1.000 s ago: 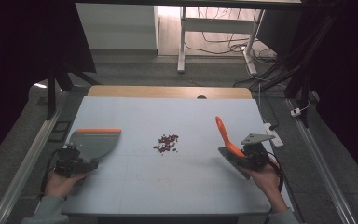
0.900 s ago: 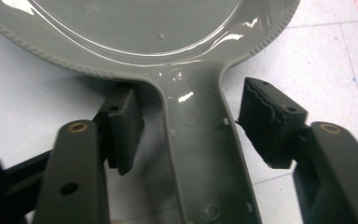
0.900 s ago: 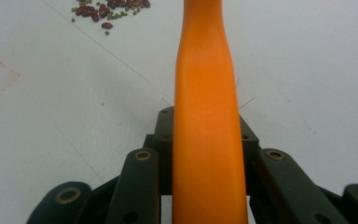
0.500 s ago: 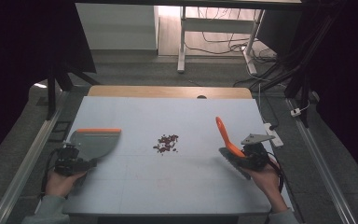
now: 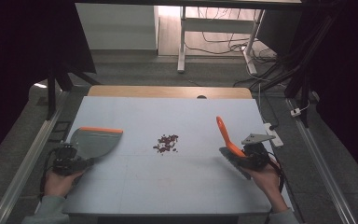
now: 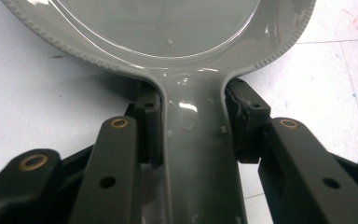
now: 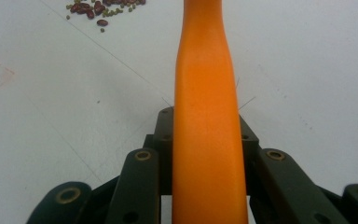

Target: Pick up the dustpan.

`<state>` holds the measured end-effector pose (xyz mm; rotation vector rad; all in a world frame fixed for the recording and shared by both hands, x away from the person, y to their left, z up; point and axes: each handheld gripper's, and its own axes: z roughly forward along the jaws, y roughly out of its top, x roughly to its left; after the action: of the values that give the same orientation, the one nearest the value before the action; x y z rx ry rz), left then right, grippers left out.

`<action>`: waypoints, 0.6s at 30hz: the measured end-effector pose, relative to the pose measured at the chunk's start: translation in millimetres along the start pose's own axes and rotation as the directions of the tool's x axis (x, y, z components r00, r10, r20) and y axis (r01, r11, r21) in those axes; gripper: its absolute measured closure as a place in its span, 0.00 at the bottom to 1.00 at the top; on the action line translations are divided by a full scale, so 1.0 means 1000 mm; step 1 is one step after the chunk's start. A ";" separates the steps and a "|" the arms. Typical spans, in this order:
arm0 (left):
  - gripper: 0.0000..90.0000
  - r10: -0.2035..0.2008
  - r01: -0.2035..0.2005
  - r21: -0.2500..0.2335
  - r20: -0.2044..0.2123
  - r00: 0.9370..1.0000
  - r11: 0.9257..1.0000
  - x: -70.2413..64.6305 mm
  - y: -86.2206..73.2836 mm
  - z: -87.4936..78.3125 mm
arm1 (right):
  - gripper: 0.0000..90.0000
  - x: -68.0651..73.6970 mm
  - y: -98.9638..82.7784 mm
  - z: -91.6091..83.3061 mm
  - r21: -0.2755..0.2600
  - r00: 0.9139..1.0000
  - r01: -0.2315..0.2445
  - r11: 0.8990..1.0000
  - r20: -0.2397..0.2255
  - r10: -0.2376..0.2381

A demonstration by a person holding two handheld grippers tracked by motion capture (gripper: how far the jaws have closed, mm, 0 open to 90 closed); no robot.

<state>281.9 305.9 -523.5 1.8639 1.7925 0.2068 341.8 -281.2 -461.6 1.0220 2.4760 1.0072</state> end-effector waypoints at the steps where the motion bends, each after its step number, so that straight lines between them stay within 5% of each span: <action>1: 0.68 0.002 -0.002 -0.004 -0.001 1.000 1.000 0.000 0.000 -0.001 | 0.79 0.000 0.000 0.000 -0.001 1.000 0.000 1.000 0.001 0.000; 18: 0.68 0.083 -0.079 -0.090 0.037 0.996 0.993 0.007 -0.003 -0.013 | 0.79 0.000 0.001 -0.002 -0.019 1.000 0.001 1.000 0.002 -0.001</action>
<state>274.2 316.1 -516.0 1.8665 1.6553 0.2720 340.9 -281.8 -459.5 1.0153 2.4600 1.0267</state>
